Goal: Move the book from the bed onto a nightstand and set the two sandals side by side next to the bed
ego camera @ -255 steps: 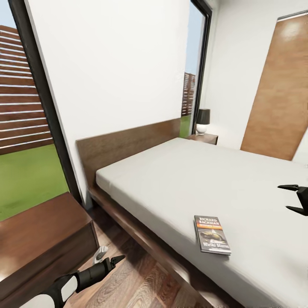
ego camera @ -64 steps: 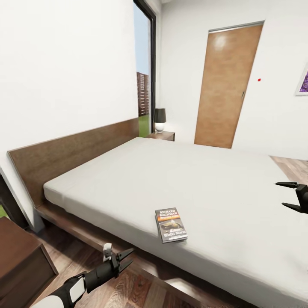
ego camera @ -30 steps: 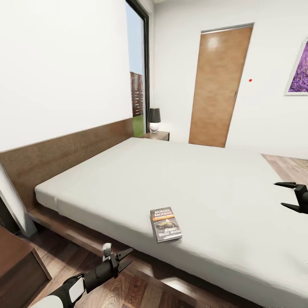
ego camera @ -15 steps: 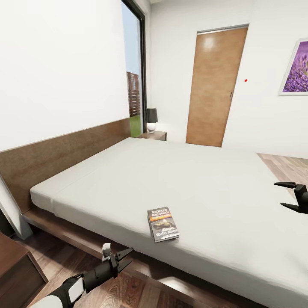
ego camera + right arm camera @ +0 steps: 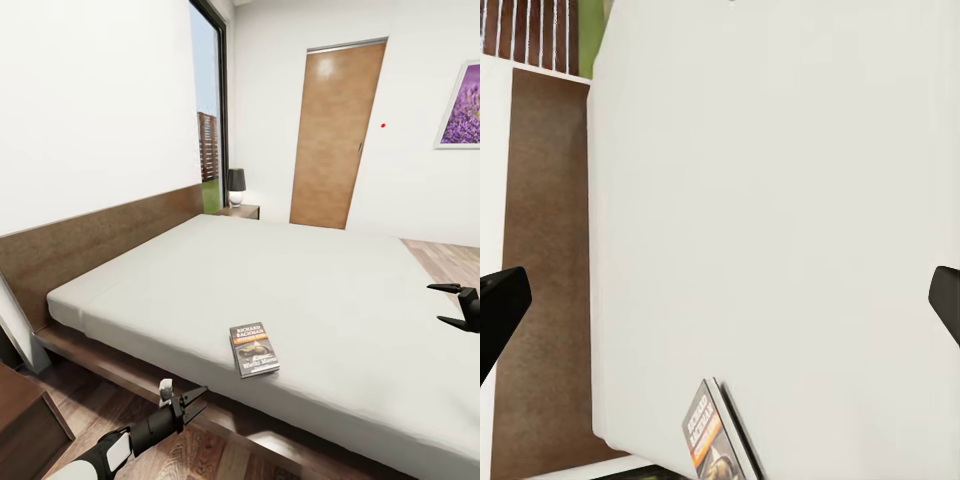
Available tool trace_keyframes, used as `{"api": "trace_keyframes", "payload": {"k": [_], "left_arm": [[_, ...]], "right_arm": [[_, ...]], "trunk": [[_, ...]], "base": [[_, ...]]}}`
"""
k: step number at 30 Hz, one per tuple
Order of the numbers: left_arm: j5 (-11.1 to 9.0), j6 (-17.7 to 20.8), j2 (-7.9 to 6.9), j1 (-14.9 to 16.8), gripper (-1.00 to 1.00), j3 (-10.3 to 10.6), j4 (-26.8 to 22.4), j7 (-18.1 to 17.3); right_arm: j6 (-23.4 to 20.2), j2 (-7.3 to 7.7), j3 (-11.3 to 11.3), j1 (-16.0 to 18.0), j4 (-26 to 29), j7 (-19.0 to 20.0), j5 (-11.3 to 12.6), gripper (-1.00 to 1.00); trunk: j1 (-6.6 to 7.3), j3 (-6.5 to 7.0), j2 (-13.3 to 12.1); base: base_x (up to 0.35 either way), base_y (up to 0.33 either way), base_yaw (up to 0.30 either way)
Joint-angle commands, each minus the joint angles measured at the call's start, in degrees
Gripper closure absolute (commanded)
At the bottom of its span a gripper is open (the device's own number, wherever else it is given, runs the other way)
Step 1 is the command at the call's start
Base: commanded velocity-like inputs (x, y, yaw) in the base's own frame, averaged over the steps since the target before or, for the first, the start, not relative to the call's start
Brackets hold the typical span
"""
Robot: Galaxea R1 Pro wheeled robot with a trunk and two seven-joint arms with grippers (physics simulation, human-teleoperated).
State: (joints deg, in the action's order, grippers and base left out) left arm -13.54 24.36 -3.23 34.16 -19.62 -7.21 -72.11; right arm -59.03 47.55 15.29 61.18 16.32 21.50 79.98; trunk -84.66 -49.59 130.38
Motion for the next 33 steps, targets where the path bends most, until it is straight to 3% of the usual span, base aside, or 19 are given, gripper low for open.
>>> {"api": "trace_keyframes", "payload": {"k": [1, 33], "left_arm": [[-0.4, 0.6, -0.02, 0.0, -1.0, 0.3, 0.0, -0.1], [-0.4, 0.5, 0.24, 0.0, -1.0, 0.3, 0.0, -0.1]], "right_arm": [[0.0, 0.05, 0.3, 0.1, -0.1, 0.6, -0.3, -1.0], [0.0, 0.0, 0.3, 0.1, 0.0, 1.1, -0.4, -1.0]], "trunk": [[0.01, -0.06, 0.0], [0.01, -0.06, 0.0]], "base": [[0.0, 0.0, 0.0], [0.009, -0.002, 0.0]]}}
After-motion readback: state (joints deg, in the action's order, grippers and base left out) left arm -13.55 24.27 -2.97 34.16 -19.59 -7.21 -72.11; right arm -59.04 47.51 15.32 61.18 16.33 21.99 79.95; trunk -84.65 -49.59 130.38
